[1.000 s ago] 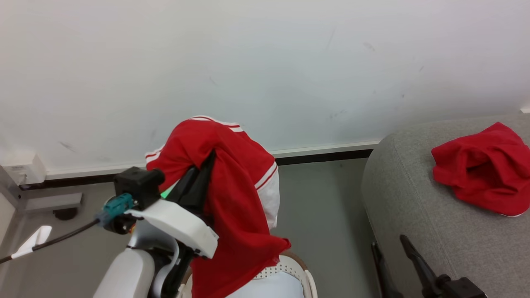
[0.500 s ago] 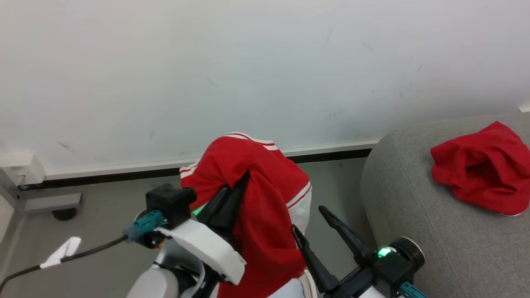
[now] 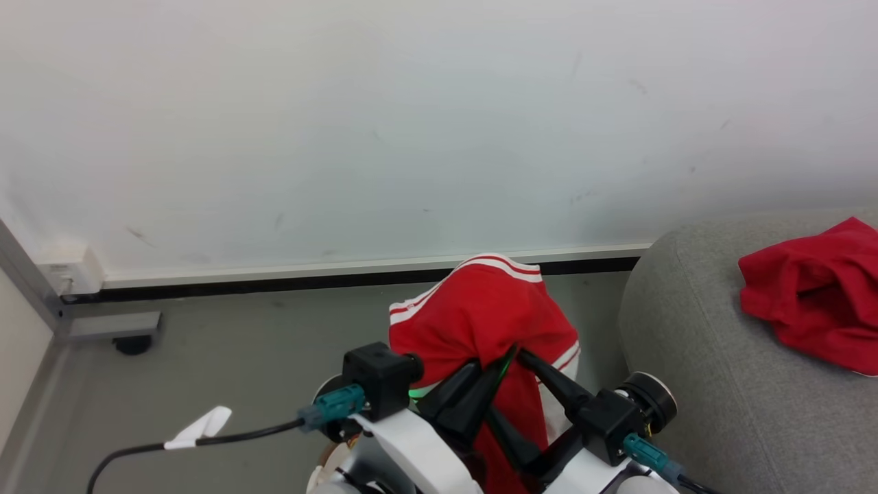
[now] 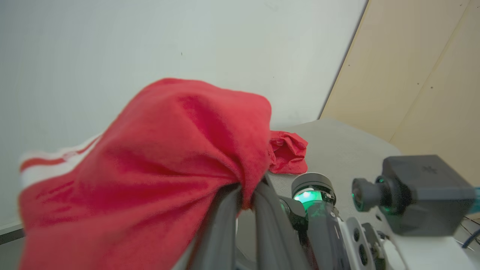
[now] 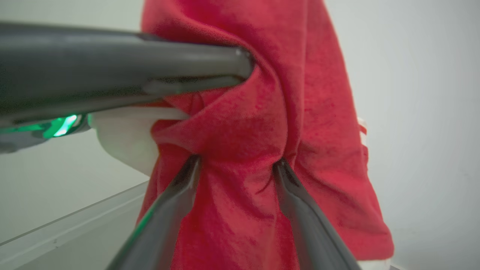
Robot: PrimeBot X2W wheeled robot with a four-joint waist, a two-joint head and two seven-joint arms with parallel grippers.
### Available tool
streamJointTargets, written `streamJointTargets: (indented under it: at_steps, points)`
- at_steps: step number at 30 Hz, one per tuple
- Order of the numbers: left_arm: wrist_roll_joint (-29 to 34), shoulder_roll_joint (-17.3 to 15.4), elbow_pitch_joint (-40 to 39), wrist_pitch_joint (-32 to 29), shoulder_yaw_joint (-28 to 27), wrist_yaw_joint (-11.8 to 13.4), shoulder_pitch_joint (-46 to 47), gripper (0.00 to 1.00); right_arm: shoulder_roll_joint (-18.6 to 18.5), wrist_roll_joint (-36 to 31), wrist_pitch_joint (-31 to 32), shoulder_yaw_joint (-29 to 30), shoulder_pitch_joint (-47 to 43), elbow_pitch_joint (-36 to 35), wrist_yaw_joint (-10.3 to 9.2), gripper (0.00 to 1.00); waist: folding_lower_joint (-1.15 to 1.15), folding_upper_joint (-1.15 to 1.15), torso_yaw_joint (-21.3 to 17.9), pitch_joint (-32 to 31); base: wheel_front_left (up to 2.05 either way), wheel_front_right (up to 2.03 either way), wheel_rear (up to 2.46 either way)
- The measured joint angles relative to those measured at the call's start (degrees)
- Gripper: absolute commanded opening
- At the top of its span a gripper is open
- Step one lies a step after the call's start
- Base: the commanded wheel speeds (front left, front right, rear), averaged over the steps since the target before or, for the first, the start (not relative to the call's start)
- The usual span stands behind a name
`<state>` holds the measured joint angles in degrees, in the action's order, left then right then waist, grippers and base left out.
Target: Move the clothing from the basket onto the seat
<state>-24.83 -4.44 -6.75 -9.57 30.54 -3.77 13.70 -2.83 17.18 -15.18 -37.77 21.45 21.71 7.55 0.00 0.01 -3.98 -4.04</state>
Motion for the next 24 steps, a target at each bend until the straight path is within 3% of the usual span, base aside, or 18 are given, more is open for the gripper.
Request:
streamJointTargets:
  at_steps: [1,2,9,10,12,13,14,24]
  points:
    - [-0.08,0.04,-0.14,-0.03,0.19,0.0,-0.04,0.0,0.03,0.64,0.0,-0.2,0.1,0.4,0.0,0.65,0.0,0.0,0.17,0.04,0.0,0.0,0.0]
    - [-0.1,0.05,-0.21,-0.1,0.42,0.01,-0.13,0.0,0.02,1.29,0.0,-0.47,0.25,0.53,0.0,0.0,0.0,0.0,0.32,0.07,0.0,0.0,0.0]
    - [-0.43,-0.23,0.29,0.29,-0.58,0.8,-0.66,0.0,0.02,2.83,0.02,-0.67,0.85,1.11,0.0,0.0,0.0,0.0,0.61,0.53,0.0,0.0,0.0]
    - [-0.43,-0.34,0.43,0.57,-0.81,0.89,-0.69,0.04,0.02,2.86,0.03,-0.35,0.85,1.1,0.0,0.0,0.0,0.0,0.58,0.57,0.0,0.0,0.0]
    - [-0.42,-0.67,0.66,1.22,-1.27,1.14,-0.7,0.43,0.03,3.03,0.03,0.47,0.85,0.99,0.0,0.0,0.0,0.0,0.5,0.64,0.0,0.0,0.0]
    - [-0.2,-1.04,0.82,2.13,-1.54,1.15,-0.7,0.94,0.03,3.07,0.03,0.96,0.85,0.91,0.0,0.0,0.0,0.0,0.44,0.69,0.0,0.0,0.0]
    - [0.19,-1.46,1.09,3.15,-1.69,1.11,-0.7,1.0,0.04,3.07,0.02,1.47,0.85,0.89,0.01,0.0,0.0,0.0,0.36,0.73,0.0,0.0,0.0]
    - [1.19,-4.12,7.05,8.26,-1.52,-0.07,-3.21,1.0,0.0,2.36,0.03,9.12,0.7,0.68,0.0,0.0,0.0,0.0,-0.62,1.36,0.0,0.0,0.0]
